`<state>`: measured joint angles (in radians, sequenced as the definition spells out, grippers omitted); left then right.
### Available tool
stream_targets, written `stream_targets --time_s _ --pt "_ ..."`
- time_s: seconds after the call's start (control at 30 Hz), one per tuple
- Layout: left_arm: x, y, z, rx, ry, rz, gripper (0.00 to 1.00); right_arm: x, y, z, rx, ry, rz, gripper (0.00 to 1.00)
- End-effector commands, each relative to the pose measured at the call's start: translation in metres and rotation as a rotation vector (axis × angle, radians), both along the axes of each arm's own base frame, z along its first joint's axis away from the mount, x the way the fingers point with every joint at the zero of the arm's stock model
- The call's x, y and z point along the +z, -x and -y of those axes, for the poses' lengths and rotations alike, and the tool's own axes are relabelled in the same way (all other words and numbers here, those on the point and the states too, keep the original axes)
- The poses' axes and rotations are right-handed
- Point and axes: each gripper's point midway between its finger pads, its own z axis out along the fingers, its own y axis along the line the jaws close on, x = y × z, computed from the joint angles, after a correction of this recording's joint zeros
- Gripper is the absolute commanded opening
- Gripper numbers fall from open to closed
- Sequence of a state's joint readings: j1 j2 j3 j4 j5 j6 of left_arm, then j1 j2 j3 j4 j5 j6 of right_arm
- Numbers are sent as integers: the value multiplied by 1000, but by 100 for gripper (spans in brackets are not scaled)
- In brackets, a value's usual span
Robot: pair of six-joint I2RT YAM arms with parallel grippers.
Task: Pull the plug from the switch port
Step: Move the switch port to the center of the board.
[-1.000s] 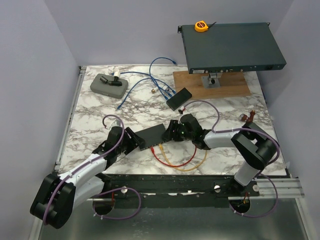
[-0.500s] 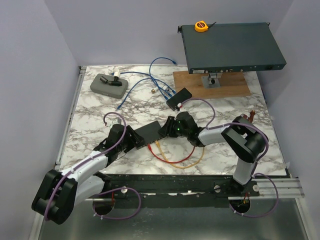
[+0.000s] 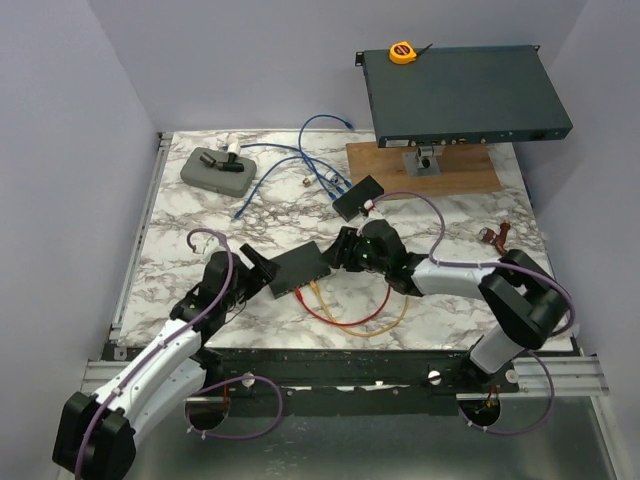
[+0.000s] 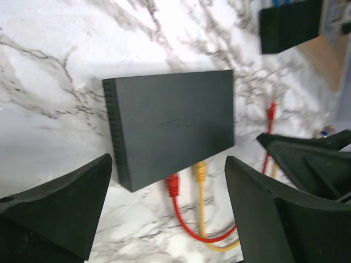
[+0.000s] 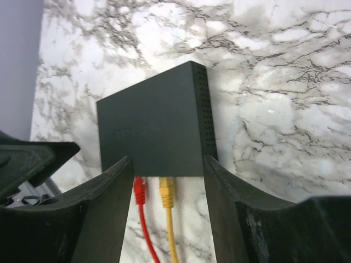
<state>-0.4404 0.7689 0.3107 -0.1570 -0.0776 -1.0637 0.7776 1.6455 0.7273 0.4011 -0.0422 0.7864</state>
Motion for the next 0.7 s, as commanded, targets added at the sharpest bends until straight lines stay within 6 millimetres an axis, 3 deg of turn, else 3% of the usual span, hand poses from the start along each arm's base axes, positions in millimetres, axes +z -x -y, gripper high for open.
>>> stream_targets --time_s 0.0,0.1,0.23,0.47,0.67 --pt "24 -4 -11 69 8 55 97 7 18 13 23 -3 22 57" --pt "22 -3 -13 149 116 57 98 20 43 0 145 -136 28 58" --pt "40 -10 11 35 239 212 97 16 61 -8 180 -220 -76 58" --pt "30 -19 31 -102 113 87 58 3 67 -7 163 -243 -114 55" --pt "17 -25 37 -90 131 69 45 -14 70 -17 153 -248 -203 52"
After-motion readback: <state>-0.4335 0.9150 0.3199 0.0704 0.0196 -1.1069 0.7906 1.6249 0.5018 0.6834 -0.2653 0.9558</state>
